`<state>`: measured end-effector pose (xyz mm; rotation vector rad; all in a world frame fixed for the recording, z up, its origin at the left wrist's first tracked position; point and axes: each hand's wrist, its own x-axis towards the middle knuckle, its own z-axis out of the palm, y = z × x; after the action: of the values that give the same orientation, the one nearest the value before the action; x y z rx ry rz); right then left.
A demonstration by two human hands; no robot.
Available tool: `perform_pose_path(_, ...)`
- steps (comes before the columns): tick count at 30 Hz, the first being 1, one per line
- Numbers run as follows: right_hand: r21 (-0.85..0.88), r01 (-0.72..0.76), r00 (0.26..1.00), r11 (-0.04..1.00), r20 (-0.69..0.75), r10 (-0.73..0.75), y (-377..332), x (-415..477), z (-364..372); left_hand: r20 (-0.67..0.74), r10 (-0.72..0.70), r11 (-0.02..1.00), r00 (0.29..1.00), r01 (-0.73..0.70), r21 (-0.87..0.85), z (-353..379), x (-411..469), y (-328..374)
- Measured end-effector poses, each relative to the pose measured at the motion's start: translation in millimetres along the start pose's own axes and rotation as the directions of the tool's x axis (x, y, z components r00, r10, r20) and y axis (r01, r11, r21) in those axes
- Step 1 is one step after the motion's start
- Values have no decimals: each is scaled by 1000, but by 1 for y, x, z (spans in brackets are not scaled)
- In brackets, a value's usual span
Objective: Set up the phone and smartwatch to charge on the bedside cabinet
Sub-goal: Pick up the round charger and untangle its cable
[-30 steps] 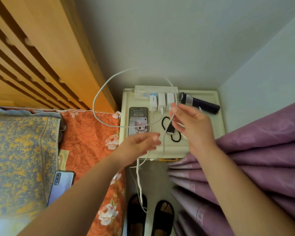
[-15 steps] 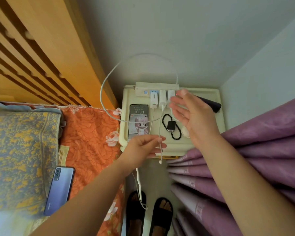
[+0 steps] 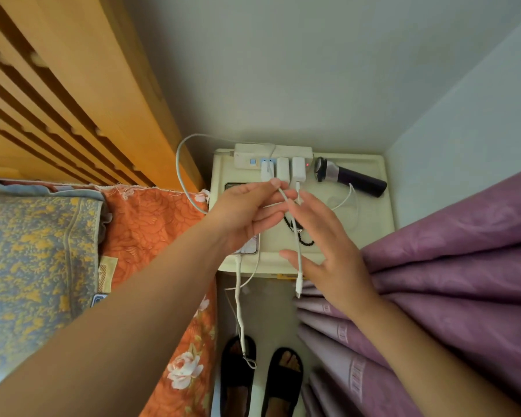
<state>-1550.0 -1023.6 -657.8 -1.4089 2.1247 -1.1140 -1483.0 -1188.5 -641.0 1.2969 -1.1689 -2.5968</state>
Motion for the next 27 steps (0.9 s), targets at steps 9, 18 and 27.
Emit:
perform_pose_path(9,436,-268,952,859,-17,306,-10,11,-8,128,-541,841,831,532,96,-3,-24,-59)
perform_pose_path(18,541,-588,782,602,190,593,9,-6,9,255,-804,592,537,763,259,20,-65,-158)
perform_pose_path(27,604,-644,632,470,73,772,26,-17,8,-110,-392,879,913,407,248,-7,-31,-101)
